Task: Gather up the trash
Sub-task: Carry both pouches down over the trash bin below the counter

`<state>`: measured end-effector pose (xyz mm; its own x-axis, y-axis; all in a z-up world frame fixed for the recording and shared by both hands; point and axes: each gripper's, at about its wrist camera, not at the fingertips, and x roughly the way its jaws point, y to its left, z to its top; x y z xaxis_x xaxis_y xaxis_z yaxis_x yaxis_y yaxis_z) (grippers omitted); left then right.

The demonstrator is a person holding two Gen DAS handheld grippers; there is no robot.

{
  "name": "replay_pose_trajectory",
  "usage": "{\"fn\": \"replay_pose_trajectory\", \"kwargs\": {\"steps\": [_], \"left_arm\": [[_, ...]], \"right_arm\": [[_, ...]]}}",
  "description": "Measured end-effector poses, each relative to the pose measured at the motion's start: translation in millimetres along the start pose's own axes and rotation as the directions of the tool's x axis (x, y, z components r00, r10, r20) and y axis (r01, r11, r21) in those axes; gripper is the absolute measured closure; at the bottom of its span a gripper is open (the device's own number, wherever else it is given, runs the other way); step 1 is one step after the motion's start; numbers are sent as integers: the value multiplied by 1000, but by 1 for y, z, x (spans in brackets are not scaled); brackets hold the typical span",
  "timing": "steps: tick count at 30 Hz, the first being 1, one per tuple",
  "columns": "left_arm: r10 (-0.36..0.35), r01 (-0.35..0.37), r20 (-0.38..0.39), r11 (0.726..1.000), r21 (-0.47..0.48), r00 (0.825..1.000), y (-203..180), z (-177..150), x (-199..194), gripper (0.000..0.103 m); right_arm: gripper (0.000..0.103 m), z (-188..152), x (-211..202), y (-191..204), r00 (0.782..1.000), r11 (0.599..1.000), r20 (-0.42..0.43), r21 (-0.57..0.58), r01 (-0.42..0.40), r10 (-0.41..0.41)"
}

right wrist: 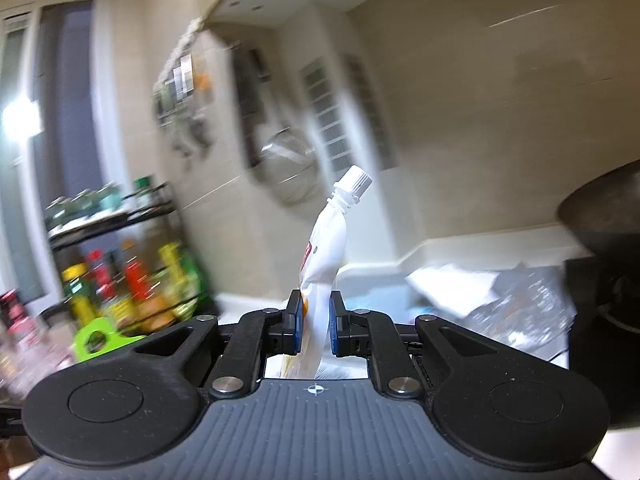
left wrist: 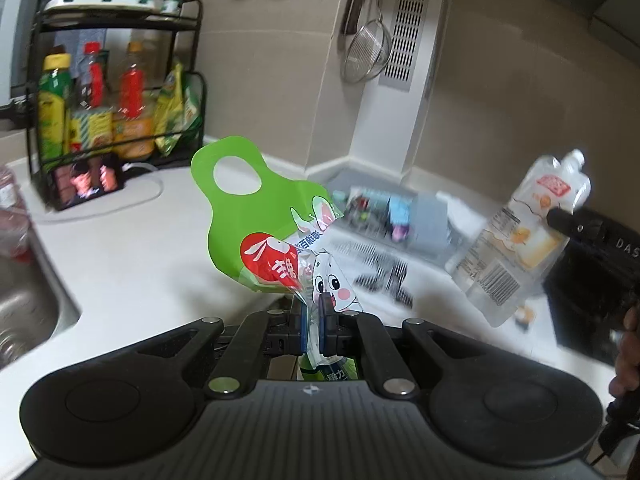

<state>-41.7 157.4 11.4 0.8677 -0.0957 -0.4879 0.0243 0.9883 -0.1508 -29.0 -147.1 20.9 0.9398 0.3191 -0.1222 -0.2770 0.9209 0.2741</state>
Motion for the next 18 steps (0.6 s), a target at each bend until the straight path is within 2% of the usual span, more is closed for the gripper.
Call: {"fn": "replay_pose_trajectory", "kwargs": {"steps": [4,8,13,18], "left_arm": [[21,-22,-73,1000,-8,997,7,-38,-1,98],[30,-36,-163,999,-35,986,11,-75,13,98],[26,-26,-267,1000,2,963,9,-118,37,98],[33,-14,-328,998,60,944,-2,-144,60,98]], "right_arm": [[89,-26,-10,19,994,996,-85,-45,-71,67],[89,-57,-7,27,974,992,-207,-62,-106,91],[89,-96,-1,25,948,985,-314,-135,-103,56],[89,-130,5,19,918,982,-397,-174,-77,2]]}}
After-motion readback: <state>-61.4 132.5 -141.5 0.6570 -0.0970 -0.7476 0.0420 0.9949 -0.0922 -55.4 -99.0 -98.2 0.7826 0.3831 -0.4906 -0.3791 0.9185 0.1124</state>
